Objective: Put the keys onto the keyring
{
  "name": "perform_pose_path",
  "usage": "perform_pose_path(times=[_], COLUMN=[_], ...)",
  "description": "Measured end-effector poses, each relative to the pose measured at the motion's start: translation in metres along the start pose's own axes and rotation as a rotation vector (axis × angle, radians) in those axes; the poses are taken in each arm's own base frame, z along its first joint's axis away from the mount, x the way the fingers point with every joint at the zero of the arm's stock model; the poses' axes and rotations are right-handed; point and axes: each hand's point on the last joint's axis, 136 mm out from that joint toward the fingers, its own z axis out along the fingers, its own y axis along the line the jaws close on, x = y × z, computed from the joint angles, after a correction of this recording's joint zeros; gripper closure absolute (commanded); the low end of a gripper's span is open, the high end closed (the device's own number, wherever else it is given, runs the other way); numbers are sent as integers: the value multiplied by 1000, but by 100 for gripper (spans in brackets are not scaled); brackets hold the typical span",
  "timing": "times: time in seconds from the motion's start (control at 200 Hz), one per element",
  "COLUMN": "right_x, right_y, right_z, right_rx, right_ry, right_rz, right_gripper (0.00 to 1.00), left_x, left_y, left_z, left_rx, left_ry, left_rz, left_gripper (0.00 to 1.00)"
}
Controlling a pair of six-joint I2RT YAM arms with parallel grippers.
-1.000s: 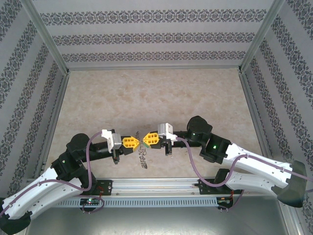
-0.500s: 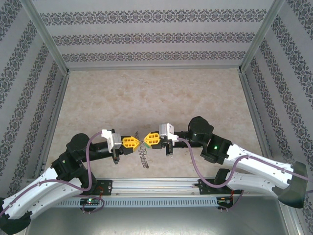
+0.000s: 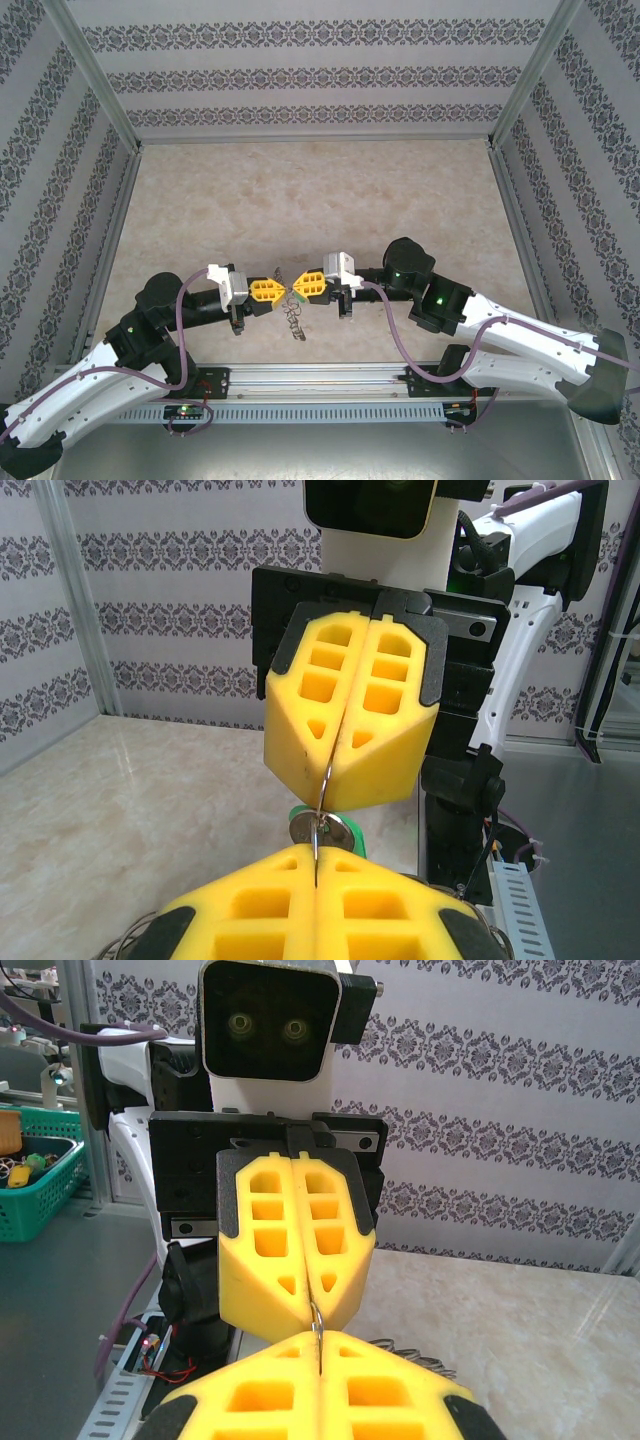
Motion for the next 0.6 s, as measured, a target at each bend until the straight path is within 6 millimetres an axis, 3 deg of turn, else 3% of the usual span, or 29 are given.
perform_pose_path(times=[0.6], right_x=[4], right_y=[0], right_z=[2], right_rx=[-9], right_ry=[9], right_rz=[6], right_gripper=[100], left_x=[0], left_y=[0], left_z=[0], left_rx=[0], left_ry=[1], left_rz=[0], left_gripper=[100])
